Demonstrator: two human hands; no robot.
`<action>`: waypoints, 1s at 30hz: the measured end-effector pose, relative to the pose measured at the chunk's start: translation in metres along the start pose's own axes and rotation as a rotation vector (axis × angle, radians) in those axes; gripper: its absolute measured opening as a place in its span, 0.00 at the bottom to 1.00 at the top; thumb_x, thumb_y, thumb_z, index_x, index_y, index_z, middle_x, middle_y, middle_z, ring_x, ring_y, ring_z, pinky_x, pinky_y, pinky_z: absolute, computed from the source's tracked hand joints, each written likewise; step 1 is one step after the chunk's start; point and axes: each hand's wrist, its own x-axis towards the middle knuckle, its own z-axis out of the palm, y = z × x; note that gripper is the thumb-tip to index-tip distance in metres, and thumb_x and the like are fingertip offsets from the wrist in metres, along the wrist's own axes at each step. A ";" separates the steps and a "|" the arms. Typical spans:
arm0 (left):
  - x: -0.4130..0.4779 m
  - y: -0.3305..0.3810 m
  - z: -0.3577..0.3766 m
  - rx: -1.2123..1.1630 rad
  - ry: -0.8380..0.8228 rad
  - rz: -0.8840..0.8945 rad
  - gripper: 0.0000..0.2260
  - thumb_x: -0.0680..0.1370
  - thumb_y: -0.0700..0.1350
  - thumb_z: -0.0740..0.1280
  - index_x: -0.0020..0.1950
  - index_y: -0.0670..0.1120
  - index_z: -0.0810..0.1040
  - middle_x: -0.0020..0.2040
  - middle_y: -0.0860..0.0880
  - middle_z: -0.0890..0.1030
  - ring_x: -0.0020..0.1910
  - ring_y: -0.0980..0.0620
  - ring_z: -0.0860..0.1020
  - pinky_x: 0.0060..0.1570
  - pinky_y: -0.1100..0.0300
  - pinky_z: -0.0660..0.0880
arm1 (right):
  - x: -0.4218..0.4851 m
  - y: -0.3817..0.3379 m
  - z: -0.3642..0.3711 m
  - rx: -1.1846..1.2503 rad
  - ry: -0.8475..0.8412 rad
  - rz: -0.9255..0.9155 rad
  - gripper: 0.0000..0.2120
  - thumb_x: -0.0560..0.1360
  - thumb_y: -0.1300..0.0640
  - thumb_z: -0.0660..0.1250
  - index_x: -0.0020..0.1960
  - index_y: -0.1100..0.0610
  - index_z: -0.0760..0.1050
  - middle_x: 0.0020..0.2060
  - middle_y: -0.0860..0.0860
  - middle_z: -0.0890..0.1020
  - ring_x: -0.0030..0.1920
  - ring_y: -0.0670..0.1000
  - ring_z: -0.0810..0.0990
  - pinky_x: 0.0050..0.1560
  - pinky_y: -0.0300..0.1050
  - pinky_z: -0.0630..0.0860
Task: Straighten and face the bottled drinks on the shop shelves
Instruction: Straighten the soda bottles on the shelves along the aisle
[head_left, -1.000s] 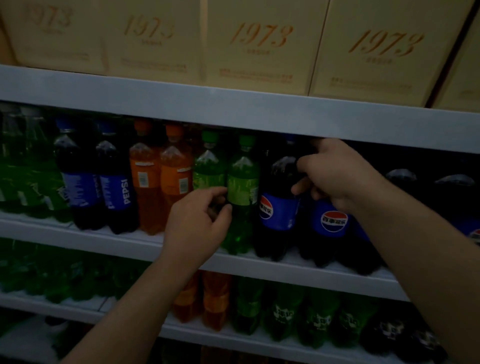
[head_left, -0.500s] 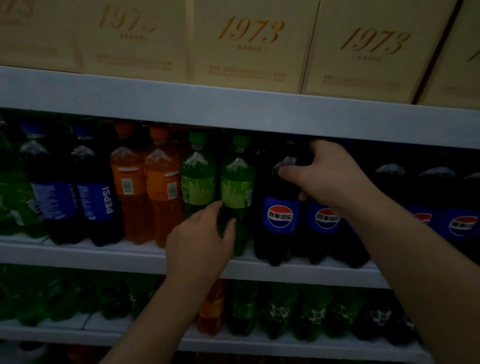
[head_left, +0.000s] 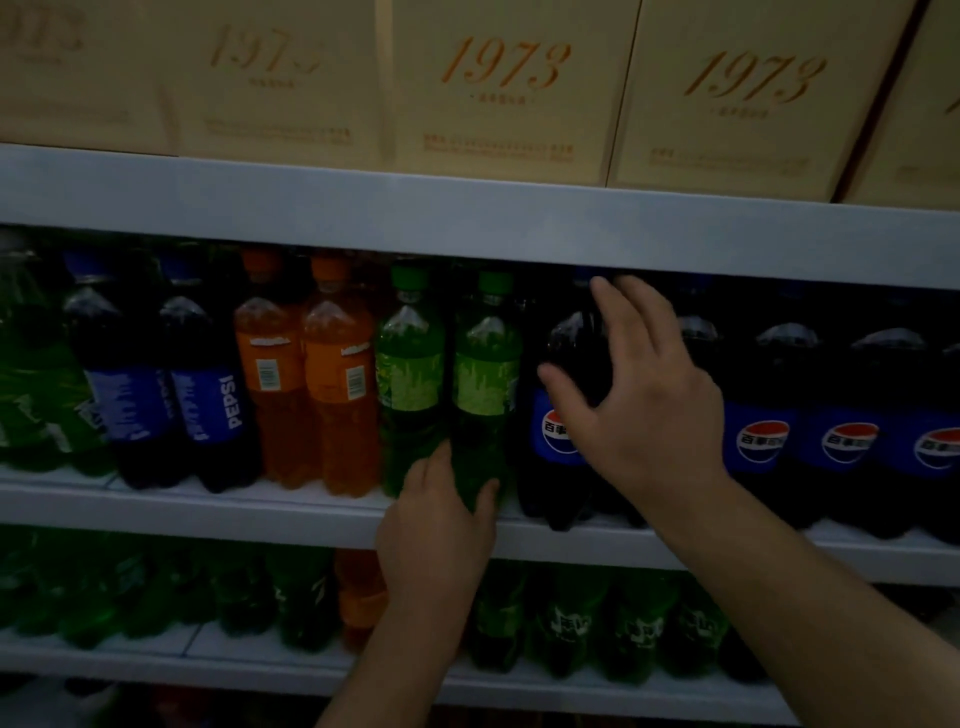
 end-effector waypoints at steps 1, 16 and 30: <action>-0.001 0.000 0.002 0.012 0.003 -0.002 0.29 0.75 0.60 0.66 0.72 0.48 0.68 0.61 0.49 0.76 0.53 0.51 0.77 0.42 0.60 0.70 | -0.005 -0.001 0.002 -0.033 -0.052 0.019 0.37 0.71 0.37 0.64 0.74 0.54 0.60 0.70 0.56 0.66 0.46 0.58 0.80 0.30 0.47 0.77; -0.009 -0.009 0.019 -0.211 -0.086 0.035 0.31 0.75 0.56 0.66 0.74 0.53 0.55 0.58 0.51 0.78 0.51 0.53 0.78 0.46 0.61 0.74 | -0.054 -0.002 0.025 -0.008 -0.254 0.116 0.52 0.65 0.40 0.74 0.77 0.51 0.47 0.75 0.61 0.52 0.30 0.57 0.78 0.19 0.38 0.66; -0.002 -0.013 0.020 -0.104 -0.042 0.057 0.34 0.72 0.63 0.67 0.73 0.50 0.63 0.64 0.52 0.73 0.59 0.54 0.74 0.49 0.63 0.70 | -0.074 -0.002 0.032 0.022 -0.251 0.120 0.44 0.68 0.42 0.72 0.76 0.52 0.53 0.75 0.60 0.55 0.39 0.57 0.81 0.20 0.40 0.71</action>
